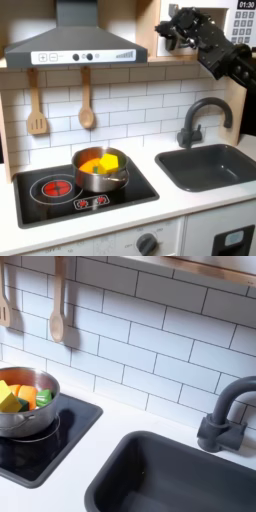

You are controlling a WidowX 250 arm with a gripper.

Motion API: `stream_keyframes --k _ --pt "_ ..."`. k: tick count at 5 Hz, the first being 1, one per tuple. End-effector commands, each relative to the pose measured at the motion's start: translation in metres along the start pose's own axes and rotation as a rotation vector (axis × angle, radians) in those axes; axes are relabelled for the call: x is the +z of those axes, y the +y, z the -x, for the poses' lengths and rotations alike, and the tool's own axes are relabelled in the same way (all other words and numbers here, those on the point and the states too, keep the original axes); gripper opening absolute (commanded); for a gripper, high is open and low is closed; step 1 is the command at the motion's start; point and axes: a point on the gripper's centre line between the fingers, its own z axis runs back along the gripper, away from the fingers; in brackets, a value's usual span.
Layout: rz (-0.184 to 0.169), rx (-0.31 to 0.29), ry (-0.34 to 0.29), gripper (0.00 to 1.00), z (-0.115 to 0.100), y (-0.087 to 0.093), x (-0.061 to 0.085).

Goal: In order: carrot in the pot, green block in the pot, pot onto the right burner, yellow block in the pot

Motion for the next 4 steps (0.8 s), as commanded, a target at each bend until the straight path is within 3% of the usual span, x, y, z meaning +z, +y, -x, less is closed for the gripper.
stream_keyframes --k 1,4 --pt "-0.005 0.002 -0.001 0.0 -0.0009 0.004 -0.0065" --pt "-0.003 -0.002 -0.011 0.0 -0.0044 -0.0029 -0.0031"
